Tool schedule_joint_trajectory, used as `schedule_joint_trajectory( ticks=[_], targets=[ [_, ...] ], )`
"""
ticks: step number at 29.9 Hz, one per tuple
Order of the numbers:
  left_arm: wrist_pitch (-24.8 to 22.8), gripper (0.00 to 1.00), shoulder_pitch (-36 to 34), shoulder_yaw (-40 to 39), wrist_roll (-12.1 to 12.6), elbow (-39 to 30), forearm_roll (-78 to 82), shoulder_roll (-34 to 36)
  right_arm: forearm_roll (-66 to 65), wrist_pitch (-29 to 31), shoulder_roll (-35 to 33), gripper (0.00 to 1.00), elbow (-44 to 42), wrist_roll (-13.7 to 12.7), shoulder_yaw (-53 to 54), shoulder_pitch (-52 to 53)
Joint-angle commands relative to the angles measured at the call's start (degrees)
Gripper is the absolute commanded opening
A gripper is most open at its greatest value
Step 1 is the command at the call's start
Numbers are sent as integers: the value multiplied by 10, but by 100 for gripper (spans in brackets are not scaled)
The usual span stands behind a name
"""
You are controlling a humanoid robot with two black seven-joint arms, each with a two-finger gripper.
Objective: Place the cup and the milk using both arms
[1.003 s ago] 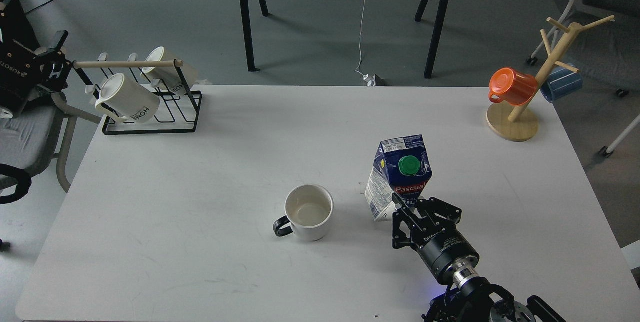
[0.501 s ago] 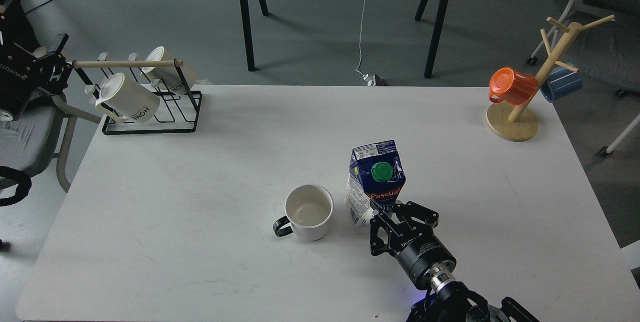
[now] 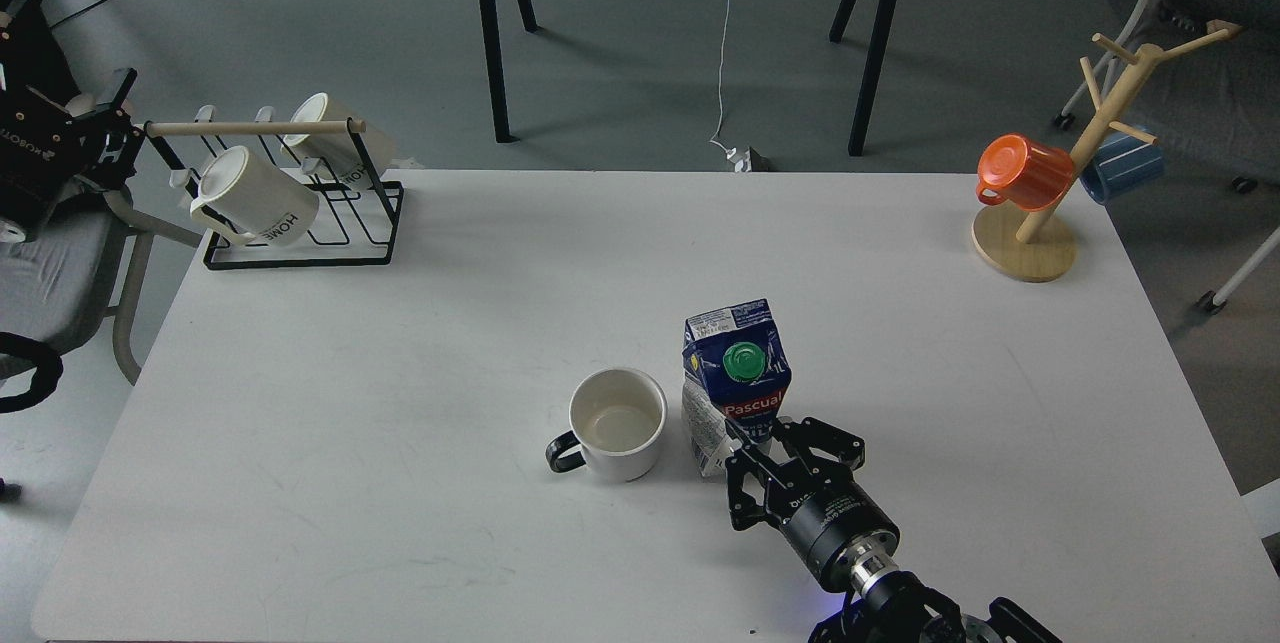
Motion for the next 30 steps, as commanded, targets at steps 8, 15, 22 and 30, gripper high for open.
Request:
schedule_joint_trajectory(
  ticks=[8, 15, 22, 30],
  targets=[
    [0, 81, 2, 2, 0, 0, 1, 0, 2, 9, -3, 97, 3, -2, 0, -3],
    [0, 81, 2, 2, 0, 0, 1, 1, 2, 46, -5, 98, 8, -8, -1, -11],
    [0, 81, 6, 2, 0, 0, 0, 1, 1, 64, -19, 98, 24, -8, -1, -41],
    [0, 81, 6, 2, 0, 0, 0, 1, 2, 94, -45, 98, 44, -8, -1, -75]
  ],
)
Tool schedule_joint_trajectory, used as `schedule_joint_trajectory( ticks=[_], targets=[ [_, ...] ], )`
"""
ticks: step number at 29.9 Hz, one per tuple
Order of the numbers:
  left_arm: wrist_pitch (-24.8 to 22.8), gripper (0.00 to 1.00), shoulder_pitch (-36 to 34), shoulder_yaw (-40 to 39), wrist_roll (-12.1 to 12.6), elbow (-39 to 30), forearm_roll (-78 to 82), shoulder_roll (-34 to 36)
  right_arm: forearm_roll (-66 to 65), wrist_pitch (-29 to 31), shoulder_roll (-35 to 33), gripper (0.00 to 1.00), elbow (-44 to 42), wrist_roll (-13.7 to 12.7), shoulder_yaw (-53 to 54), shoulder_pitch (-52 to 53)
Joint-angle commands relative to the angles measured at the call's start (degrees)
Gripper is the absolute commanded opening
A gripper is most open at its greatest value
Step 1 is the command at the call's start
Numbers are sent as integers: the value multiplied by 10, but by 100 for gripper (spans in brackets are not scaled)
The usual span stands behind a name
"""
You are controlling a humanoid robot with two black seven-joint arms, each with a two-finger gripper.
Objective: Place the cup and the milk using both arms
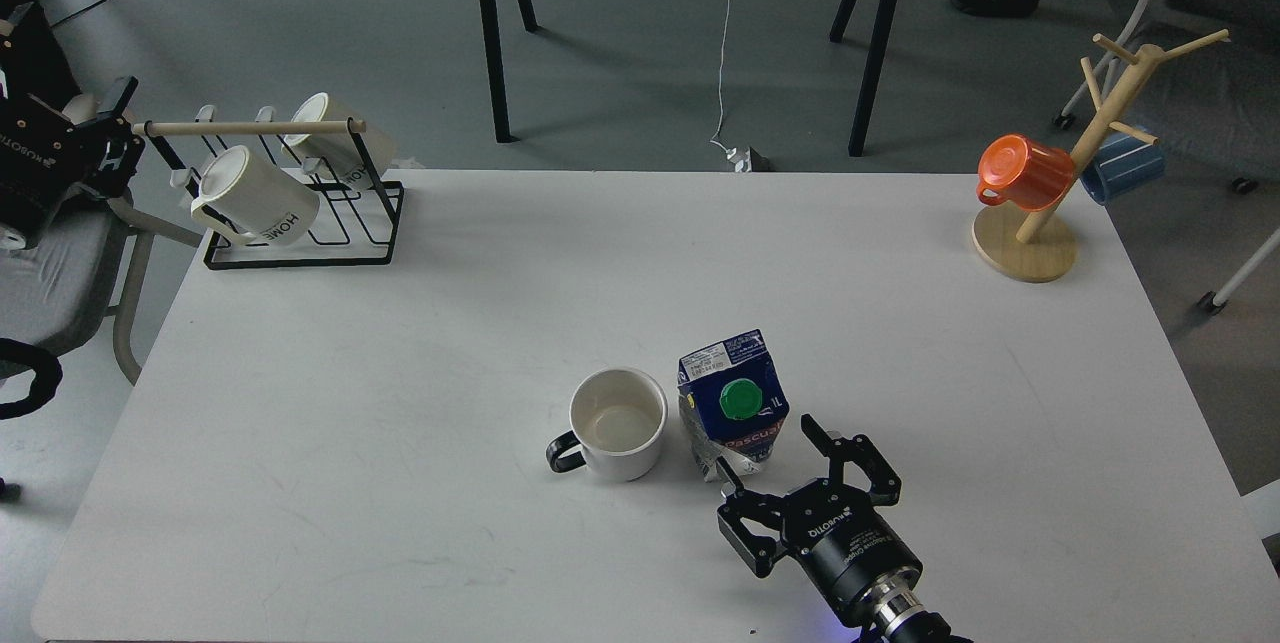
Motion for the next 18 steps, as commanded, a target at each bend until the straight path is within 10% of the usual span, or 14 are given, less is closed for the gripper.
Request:
schedule_joint_trajectory(
  ticks=[1, 11, 18],
  targets=[
    [0, 81, 0, 0, 0, 0, 0, 0, 0, 11, -13, 98, 10, 0, 0, -15],
    [0, 81, 1, 0, 0, 0, 1, -1, -1, 47, -75, 99, 75, 0, -3, -78],
    [0, 83, 1, 0, 0, 0, 1, -1, -1, 180, -260, 99, 114, 11, 32, -153]
  ],
)
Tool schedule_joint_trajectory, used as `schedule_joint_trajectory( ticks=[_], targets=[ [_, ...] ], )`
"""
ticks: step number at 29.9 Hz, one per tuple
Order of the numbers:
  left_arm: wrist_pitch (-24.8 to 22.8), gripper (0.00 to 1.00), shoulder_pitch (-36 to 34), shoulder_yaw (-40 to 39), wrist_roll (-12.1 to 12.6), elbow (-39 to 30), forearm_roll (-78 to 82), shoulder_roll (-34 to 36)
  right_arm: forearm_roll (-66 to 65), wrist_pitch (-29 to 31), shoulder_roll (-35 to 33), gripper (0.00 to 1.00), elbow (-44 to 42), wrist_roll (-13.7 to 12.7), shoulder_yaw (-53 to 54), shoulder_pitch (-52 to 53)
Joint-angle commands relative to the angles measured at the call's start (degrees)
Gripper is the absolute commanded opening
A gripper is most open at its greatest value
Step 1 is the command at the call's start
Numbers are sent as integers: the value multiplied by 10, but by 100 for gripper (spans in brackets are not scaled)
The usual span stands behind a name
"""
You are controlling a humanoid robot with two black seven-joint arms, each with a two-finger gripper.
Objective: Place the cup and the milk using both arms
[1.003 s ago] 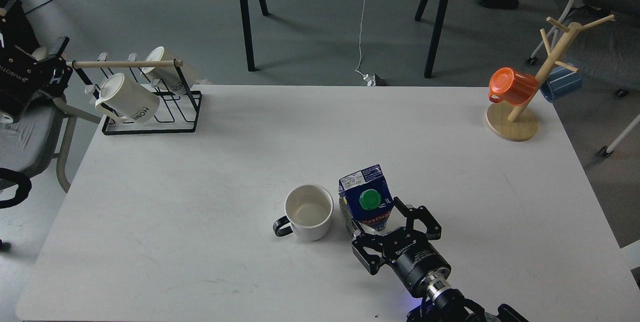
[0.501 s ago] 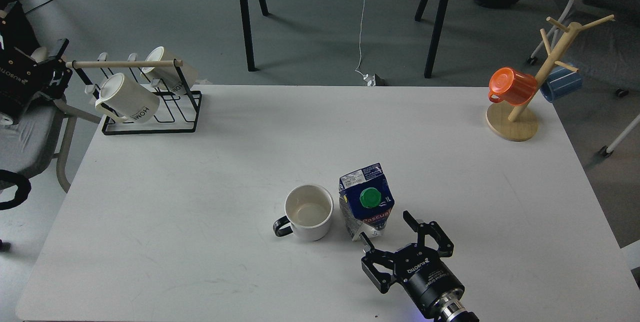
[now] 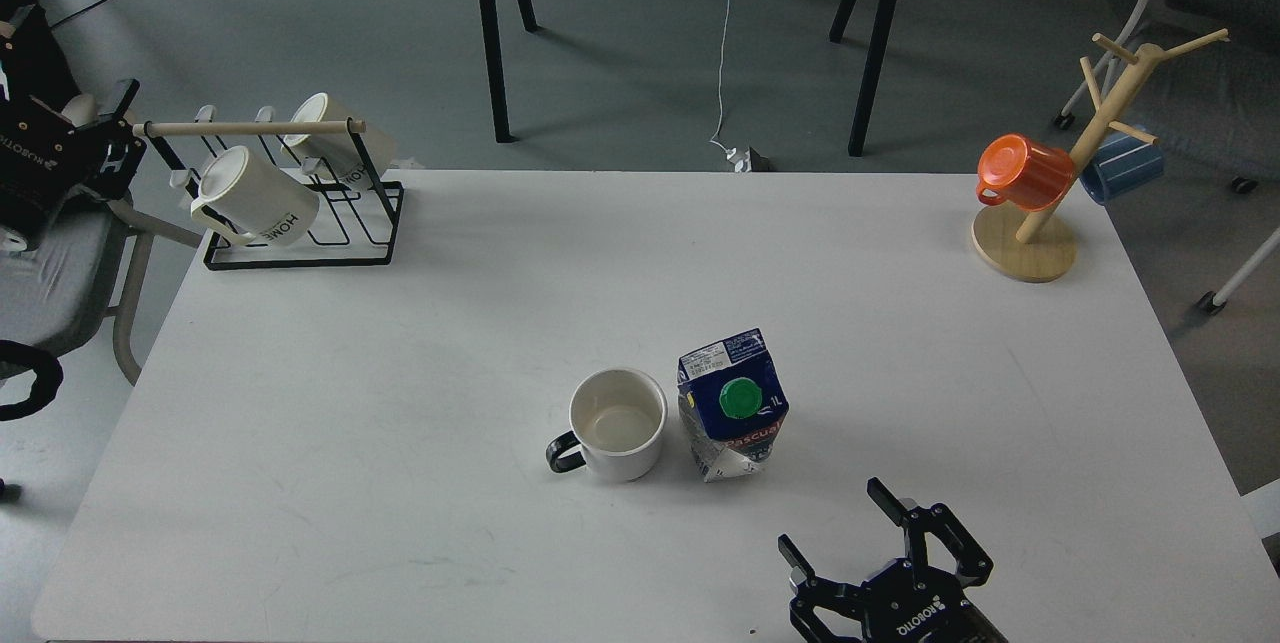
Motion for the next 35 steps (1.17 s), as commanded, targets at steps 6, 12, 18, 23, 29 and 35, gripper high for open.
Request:
schedule_joint_trajectory(
  ticks=[6, 12, 18, 23, 29, 35],
  targets=[
    [0, 86, 1, 2, 0, 0, 1, 0, 0, 36, -163, 99, -15, 18, 231, -54],
    [0, 100, 3, 33, 0, 0, 1, -2, -1, 36, -169, 99, -38, 14, 330, 42],
    [0, 100, 15, 50, 0, 0, 1, -5, -2, 36, -189, 99, -165, 12, 241, 256],
    [0, 100, 19, 50, 0, 13, -4, -6, 0, 36, -188, 99, -230, 12, 166, 368],
    [0, 100, 17, 45, 0, 22, -6, -5, 2, 36, -183, 99, -249, 17, 163, 389],
    [0, 100, 15, 24, 0, 22, -7, -5, 2, 36, -181, 99, -277, 18, 163, 397]
  ],
)
